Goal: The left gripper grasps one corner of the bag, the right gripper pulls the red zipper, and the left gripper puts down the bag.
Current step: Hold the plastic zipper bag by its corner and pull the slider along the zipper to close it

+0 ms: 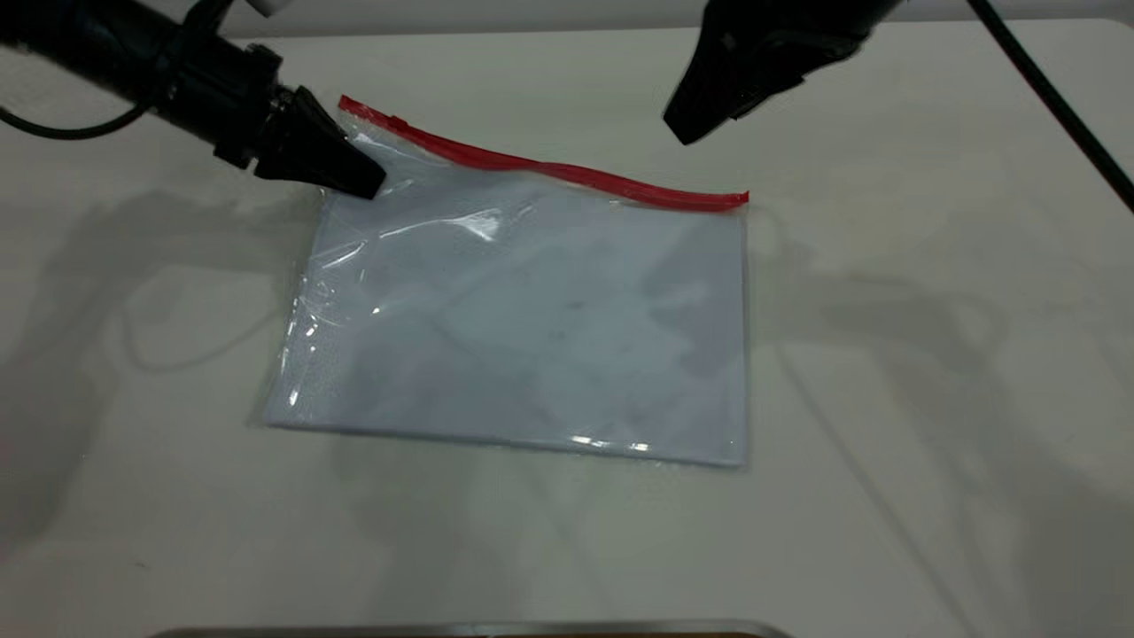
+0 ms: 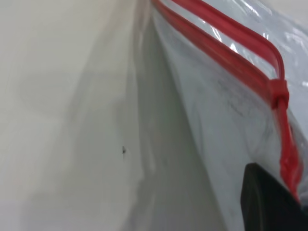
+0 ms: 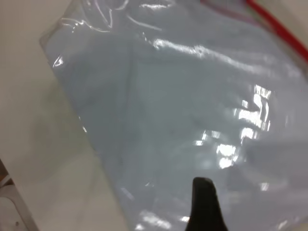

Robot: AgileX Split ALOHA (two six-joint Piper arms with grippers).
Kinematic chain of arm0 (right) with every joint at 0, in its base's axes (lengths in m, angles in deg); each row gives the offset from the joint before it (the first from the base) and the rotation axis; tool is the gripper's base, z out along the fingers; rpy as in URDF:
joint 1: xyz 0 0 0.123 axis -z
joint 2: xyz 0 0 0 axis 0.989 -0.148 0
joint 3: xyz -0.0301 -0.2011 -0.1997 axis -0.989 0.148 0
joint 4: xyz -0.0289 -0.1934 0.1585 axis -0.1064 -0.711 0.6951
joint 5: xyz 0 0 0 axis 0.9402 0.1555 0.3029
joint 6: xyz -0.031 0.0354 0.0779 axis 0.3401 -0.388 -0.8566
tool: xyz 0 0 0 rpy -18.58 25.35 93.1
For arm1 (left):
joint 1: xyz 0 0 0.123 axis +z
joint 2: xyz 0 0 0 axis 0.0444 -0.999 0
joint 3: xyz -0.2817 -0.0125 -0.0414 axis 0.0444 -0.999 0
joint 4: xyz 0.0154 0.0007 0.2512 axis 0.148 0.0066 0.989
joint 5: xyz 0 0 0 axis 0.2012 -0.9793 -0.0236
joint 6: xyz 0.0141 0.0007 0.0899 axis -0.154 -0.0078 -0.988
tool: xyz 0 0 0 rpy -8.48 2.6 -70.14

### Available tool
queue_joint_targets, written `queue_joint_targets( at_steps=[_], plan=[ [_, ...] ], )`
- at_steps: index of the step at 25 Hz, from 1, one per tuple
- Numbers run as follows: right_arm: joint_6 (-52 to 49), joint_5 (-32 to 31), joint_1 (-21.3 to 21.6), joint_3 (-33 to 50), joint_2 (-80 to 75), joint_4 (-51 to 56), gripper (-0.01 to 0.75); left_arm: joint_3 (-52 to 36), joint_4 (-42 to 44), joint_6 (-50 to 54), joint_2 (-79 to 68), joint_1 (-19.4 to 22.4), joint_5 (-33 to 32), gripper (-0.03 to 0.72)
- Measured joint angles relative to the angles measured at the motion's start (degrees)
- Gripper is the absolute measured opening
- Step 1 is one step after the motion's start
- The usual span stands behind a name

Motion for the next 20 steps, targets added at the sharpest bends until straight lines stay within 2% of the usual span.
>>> queue_joint_targets(
  at_steps=[10, 20],
  plan=[
    [14.53, -6.14, 0.00, -12.22, -11.49, 15.18, 0.573, 7.29, 3.35, -7.53, 0.00, -6.09, -0.96, 0.053],
    [20.14, -9.30, 0.00, -15.44, -16.27, 24.59, 0.573, 7.76, 1.78, -9.04, 0.00, -10.91, 0.44, 0.053]
  ],
)
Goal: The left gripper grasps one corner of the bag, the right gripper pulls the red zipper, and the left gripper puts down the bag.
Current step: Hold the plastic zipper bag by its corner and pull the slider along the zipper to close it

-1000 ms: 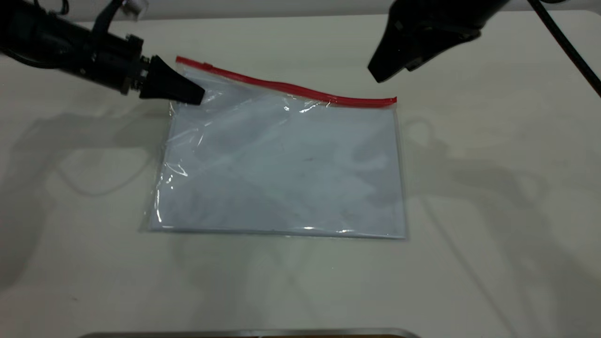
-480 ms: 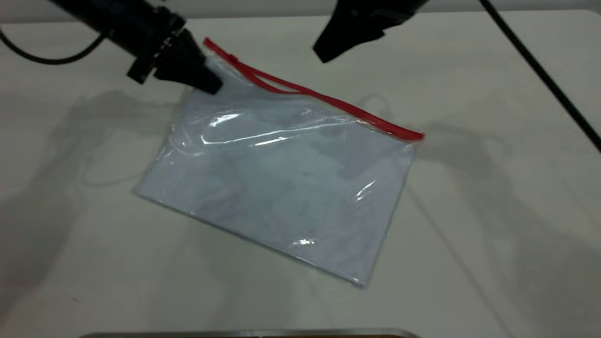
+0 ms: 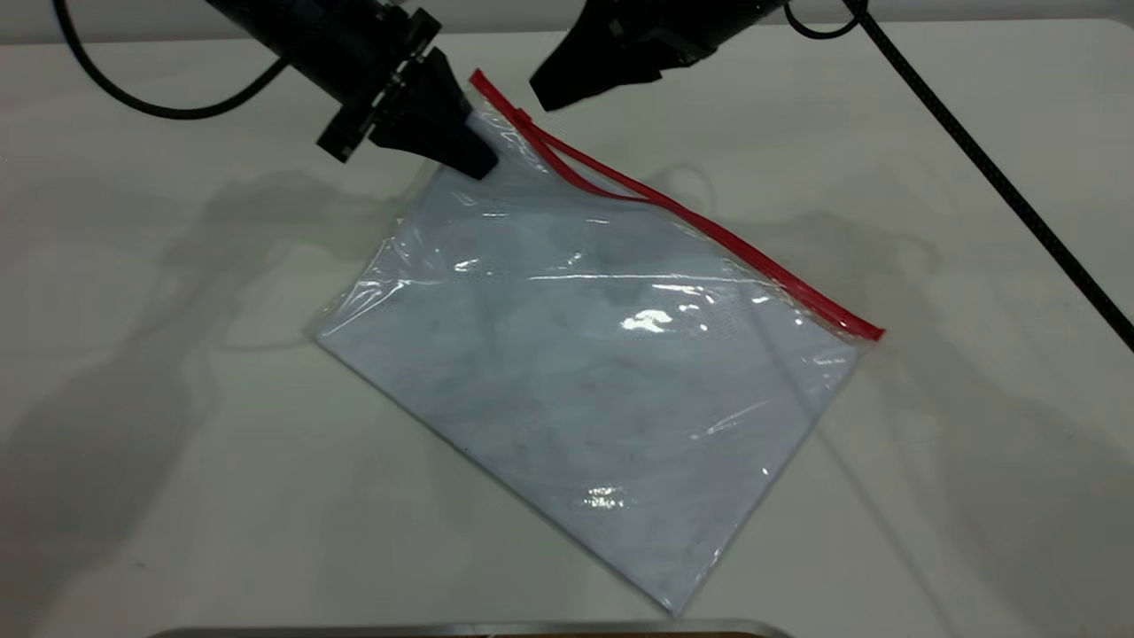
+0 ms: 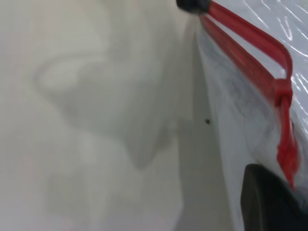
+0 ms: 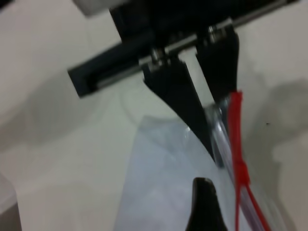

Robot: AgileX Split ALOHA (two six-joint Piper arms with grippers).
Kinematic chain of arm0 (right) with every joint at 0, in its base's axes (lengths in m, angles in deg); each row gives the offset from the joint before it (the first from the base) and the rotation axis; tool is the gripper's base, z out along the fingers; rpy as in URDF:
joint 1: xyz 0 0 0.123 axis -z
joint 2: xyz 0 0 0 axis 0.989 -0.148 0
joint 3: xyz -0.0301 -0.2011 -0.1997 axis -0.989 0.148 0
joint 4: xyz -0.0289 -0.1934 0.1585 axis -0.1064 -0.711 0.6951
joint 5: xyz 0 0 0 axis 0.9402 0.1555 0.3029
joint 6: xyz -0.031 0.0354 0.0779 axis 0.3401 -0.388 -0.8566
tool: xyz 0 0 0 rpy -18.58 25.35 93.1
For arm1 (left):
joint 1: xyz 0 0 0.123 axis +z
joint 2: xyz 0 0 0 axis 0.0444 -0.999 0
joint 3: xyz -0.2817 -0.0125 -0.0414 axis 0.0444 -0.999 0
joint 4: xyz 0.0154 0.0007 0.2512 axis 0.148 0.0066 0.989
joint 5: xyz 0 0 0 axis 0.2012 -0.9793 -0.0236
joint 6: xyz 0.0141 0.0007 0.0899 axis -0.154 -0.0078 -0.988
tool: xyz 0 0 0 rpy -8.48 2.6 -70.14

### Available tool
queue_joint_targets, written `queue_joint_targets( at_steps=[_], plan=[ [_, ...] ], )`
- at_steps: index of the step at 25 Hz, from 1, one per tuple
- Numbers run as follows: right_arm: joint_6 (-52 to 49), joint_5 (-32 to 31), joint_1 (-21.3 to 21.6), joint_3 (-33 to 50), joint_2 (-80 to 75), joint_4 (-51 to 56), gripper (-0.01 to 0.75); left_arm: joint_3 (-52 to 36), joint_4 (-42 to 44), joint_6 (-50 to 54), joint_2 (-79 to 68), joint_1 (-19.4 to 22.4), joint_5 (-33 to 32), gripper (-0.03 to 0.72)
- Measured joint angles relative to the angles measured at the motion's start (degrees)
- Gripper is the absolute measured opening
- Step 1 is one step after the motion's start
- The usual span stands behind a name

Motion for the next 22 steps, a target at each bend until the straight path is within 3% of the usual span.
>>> queue_joint_targets(
  at_steps=[11, 15, 22],
  plan=[
    [2.45, 1.05, 0.00, -0.04, -1.73, 4.42, 0.547, 0.00, -7.03, -0.19, 0.00, -0.23, 0.44, 0.053],
    [4.33, 1.12, 0.00, -0.04, -1.73, 6.69, 0.449, 0.00, -7.08, -0.19, 0.00, -0.23, 0.44, 0.053],
    [4.88, 1.25, 0.00, -0.04, -1.73, 7.43, 0.187, 0.00, -8.70, 0.24, -0.06, -0.23, 0.44, 0.053]
  ],
)
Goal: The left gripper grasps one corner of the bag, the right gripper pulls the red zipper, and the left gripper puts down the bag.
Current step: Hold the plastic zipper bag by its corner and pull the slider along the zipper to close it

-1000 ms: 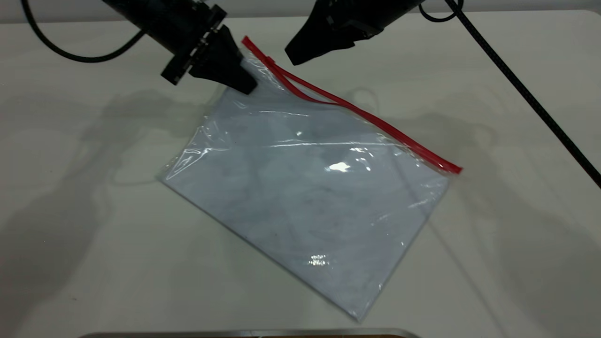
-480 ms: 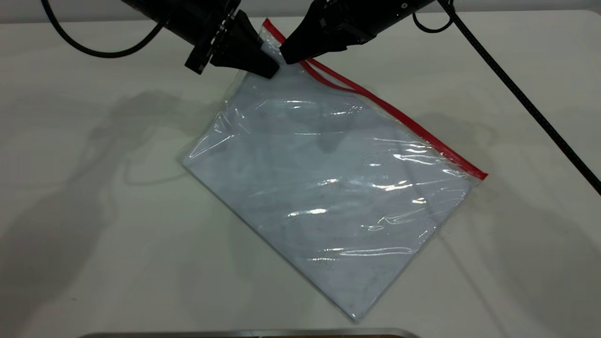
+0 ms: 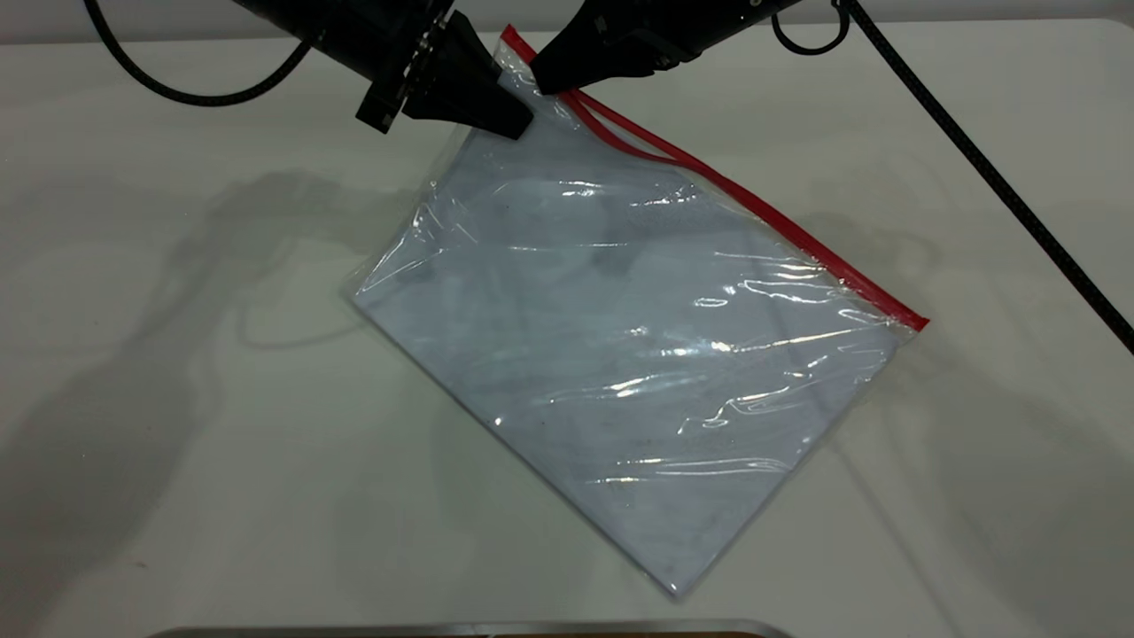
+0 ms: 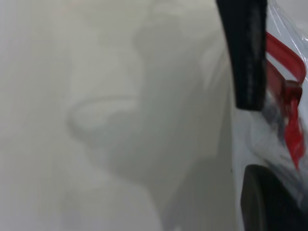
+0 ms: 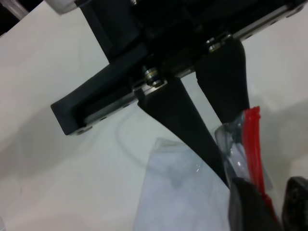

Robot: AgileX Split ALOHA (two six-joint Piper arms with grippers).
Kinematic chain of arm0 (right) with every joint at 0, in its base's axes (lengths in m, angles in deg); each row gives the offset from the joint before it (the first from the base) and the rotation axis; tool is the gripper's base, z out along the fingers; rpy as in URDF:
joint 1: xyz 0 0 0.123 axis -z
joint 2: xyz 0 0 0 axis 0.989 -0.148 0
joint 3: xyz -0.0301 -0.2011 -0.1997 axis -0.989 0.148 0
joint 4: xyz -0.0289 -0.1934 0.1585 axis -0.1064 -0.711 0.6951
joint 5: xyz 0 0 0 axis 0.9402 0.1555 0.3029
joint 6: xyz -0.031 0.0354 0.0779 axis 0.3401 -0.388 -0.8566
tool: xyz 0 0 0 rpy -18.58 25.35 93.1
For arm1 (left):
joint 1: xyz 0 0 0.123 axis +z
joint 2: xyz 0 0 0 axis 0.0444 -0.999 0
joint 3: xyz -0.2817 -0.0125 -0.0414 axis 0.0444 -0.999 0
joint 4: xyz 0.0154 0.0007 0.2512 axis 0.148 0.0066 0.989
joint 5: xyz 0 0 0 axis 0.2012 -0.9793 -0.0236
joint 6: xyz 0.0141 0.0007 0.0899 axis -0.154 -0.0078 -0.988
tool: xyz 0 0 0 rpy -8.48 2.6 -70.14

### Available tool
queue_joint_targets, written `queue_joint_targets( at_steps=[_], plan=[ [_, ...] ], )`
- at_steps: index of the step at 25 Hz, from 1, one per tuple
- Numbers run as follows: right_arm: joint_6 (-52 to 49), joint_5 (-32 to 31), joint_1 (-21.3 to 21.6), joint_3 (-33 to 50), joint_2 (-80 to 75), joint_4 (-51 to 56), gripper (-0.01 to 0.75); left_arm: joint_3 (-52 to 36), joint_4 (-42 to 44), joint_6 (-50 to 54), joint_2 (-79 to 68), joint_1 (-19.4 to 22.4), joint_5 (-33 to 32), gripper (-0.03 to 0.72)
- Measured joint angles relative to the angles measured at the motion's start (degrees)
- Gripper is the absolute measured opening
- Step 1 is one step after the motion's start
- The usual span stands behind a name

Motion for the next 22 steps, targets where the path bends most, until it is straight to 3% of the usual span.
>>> queue_joint_targets(
  at_steps=[3, 8, 22],
  plan=[
    [0.11, 0.20, 0.00, 0.00, 0.00, 0.05, 0.106, 0.00, -0.85, 1.54, 0.00, 0.00, 0.00, 0.053],
    [0.17, 0.54, 0.05, -0.07, 0.00, 0.09, 0.043, 0.00, -1.09, 6.20, 0.00, 0.00, 0.00, 0.053],
    [-4.37, 0.62, 0.05, -0.87, 0.17, -9.17, 0.034, 0.00, -0.95, 10.97, -0.25, 0.00, -0.53, 0.053]
  ],
)
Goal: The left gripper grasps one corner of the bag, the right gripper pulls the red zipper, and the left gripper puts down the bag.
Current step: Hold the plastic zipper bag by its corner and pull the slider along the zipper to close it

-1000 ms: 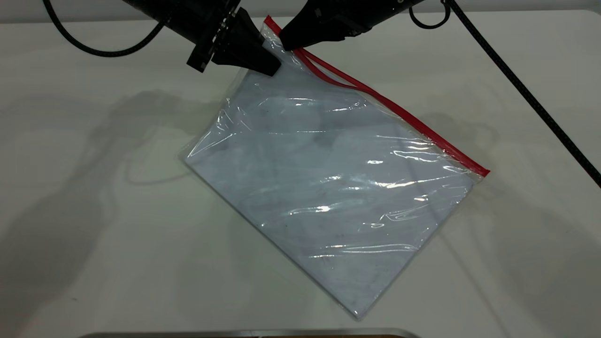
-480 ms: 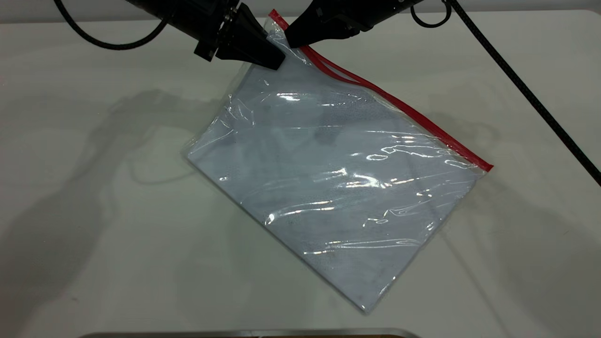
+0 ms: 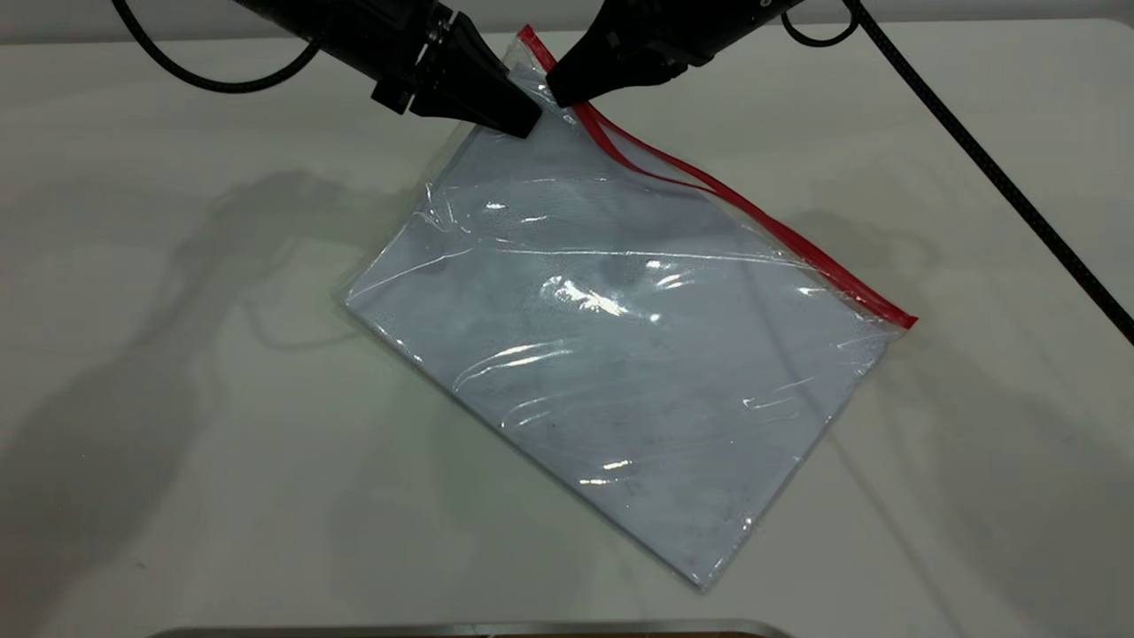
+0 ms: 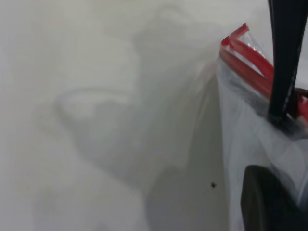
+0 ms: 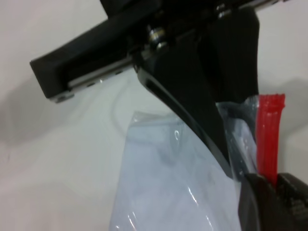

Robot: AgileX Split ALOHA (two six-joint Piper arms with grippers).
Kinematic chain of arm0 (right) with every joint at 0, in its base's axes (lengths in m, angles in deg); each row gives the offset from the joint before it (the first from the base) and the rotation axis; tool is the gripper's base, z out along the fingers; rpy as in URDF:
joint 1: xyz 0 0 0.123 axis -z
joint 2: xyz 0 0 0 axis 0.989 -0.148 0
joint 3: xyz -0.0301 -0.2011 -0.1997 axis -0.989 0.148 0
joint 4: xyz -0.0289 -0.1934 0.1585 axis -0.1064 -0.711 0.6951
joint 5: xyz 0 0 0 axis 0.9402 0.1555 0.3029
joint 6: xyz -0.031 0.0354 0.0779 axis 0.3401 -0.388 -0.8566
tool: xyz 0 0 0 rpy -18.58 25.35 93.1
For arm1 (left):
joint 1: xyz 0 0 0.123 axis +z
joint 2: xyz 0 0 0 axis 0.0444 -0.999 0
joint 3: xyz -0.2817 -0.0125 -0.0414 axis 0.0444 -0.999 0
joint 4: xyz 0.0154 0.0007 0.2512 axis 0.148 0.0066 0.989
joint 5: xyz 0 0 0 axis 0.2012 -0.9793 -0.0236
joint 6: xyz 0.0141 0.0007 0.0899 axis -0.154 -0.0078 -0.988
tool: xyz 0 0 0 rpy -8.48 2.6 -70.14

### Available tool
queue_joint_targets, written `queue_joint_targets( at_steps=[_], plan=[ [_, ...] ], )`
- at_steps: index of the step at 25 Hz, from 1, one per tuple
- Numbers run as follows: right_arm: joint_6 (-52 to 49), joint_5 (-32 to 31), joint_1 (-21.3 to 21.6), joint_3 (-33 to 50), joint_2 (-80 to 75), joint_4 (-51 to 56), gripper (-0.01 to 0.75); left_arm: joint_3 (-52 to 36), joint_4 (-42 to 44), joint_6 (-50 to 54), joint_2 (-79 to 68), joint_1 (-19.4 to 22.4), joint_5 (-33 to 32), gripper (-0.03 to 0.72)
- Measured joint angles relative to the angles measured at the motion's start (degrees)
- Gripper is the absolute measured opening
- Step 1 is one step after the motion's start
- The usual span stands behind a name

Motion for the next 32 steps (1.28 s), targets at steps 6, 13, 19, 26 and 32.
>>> queue_joint_targets(
  at_steps=[6, 13, 19, 26, 32],
  plan=[
    [-1.37, 0.00, 0.00, -0.05, 0.16, -1.36, 0.034, 0.00, -0.43, 0.81, -0.13, -0.06, -0.25, 0.053],
    [-2.75, 0.61, 0.00, -0.05, 0.21, -1.36, 0.039, 0.00, -0.85, 5.41, -0.19, -0.06, -0.25, 0.053],
    [-2.81, 0.67, 0.00, -0.05, 0.21, -1.36, 0.047, 0.07, -1.04, 6.01, -0.31, -0.06, -0.25, 0.053],
    [-2.97, 0.74, 0.00, -0.05, 0.21, -1.49, 0.061, 0.14, -1.19, 6.12, -0.31, 0.15, -0.30, 0.053],
    [-3.35, 0.80, 0.00, -0.12, 0.21, -2.32, 0.073, 0.14, -1.42, 7.46, -0.31, 1.36, -1.59, 0.053]
  ],
)
